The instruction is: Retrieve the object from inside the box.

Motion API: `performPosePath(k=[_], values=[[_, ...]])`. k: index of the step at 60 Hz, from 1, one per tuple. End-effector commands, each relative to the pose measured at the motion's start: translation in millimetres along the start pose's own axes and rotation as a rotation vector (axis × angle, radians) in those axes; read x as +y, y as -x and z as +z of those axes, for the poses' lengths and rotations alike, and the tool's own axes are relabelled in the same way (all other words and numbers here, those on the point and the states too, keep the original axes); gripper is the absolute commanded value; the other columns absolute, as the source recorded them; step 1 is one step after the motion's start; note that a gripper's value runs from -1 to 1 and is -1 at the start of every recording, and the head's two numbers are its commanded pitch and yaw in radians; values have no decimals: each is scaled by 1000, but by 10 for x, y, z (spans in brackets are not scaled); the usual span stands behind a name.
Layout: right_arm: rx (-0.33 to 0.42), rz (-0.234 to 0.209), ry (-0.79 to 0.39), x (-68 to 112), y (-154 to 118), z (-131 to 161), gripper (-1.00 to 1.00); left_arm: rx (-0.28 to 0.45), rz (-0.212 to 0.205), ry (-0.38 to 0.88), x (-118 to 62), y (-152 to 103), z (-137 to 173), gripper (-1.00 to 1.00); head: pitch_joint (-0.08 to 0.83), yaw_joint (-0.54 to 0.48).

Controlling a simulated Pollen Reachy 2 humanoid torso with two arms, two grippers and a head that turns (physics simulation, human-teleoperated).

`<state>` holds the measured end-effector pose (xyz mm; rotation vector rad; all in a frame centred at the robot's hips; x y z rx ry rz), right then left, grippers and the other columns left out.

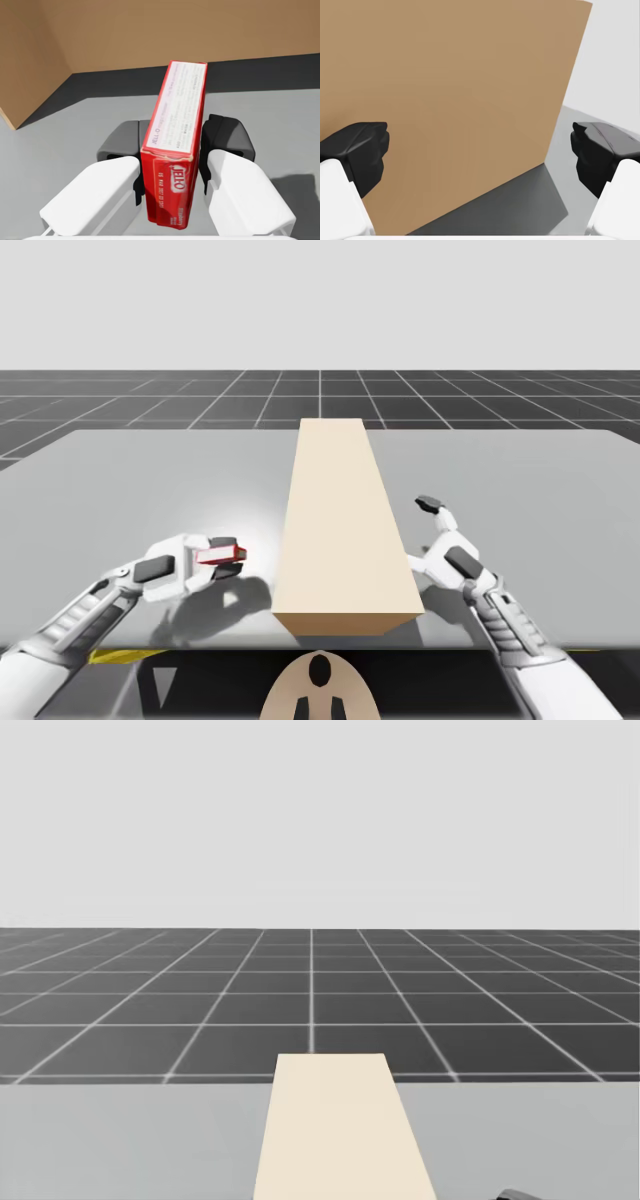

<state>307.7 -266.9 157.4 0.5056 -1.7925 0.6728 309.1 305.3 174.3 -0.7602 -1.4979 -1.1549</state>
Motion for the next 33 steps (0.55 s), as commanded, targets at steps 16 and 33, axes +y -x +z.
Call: performPosePath(k=[16,33], values=[[11,-8,12,-57,46,95,-1000,-87,-191,-288,286,-857,604,1000,36,-18],[14,-9,20,-72,61,92,-1000,-100,-350,-359,787,-1684,369,1000,36,-21]])
